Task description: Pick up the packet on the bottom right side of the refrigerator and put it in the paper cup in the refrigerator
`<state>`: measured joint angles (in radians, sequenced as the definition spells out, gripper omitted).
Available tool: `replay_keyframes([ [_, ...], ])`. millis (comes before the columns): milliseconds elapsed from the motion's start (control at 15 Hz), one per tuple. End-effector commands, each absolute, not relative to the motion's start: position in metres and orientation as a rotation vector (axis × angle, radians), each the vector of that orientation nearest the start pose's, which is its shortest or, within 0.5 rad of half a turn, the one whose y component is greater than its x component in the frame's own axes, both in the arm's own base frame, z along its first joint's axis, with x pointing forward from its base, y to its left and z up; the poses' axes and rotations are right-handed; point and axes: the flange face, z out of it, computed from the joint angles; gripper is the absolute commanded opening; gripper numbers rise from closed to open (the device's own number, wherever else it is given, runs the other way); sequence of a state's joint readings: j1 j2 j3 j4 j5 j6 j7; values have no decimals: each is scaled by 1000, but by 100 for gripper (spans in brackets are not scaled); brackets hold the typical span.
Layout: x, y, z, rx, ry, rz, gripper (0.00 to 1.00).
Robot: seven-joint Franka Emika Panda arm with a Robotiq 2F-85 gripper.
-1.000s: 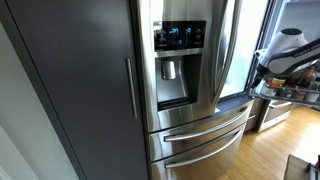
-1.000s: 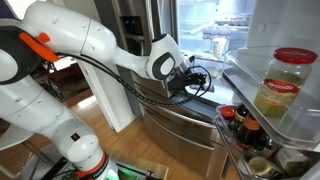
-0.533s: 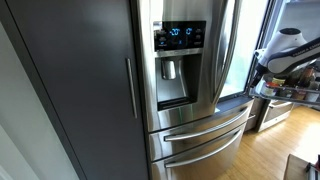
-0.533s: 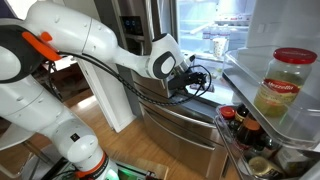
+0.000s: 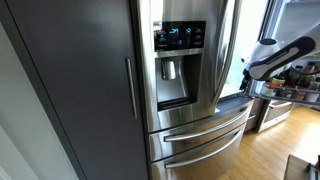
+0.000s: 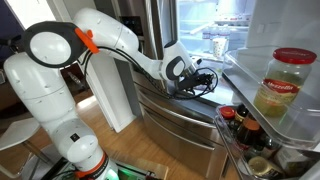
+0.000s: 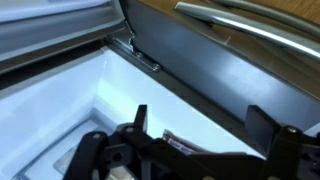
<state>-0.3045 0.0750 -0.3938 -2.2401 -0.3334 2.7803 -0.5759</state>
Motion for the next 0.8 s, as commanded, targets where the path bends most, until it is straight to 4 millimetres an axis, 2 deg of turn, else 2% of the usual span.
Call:
replay_keyframes([
  [0,470,-362,373,-3497,-453,-571,100],
  [67,479,-362,370,-3496,-519,-622,100],
  [133,468,-356,377,-3505,-432,-566,100],
  [333,480,-355,371,-3494,-504,-609,100],
  [733,480,-358,373,-3499,-505,-612,100],
])
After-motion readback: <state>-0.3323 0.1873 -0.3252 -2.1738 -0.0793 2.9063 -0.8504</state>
